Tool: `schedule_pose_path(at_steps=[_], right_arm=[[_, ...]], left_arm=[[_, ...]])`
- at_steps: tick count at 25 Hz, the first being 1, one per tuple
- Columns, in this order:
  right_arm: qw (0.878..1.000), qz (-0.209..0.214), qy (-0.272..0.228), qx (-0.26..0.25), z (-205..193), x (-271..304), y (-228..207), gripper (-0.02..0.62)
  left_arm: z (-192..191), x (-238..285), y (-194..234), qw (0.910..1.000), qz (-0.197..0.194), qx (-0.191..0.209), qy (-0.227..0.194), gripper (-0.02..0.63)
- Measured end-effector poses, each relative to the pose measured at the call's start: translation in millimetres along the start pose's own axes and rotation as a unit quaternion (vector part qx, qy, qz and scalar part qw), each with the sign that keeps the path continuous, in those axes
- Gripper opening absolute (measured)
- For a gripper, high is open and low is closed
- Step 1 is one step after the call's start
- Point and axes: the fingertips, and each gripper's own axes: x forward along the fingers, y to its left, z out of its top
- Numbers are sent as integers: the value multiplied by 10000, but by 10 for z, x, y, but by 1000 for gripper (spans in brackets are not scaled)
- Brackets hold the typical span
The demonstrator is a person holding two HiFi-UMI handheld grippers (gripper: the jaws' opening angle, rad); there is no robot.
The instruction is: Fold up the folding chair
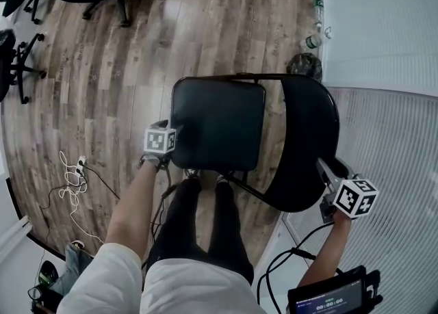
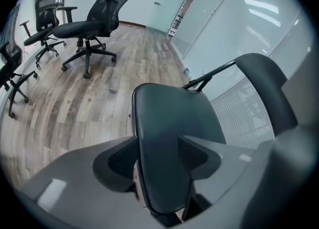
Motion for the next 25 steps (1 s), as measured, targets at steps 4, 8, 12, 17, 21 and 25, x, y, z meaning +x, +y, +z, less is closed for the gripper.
schedule_pose_path(at_steps=[4, 8, 12, 17, 21, 25], right_arm=[[9999, -155, -8, 30, 25, -24, -17, 169], [9993, -331, -14, 150, 44, -32, -14, 169], [9992, -363, -24, 189, 59, -72, -15, 166], [9988, -466, 11, 134, 42, -102, -14, 169], [9980, -591, -83, 186, 50, -95, -30, 169], [9974, -674, -154, 200, 58, -106, -20, 172]], left_arm=[[-117, 166, 99, 9999, 41, -4, 109, 266], [-116, 294, 138, 9999, -67, 34, 116, 273], [-120, 412, 173, 9996, -203, 39, 182, 291], [-172, 499, 150, 9978, -553, 127, 339, 324], [-216, 554, 140, 9957, -736, 203, 519, 369], [-267, 619, 148, 9941, -810, 255, 680, 391]])
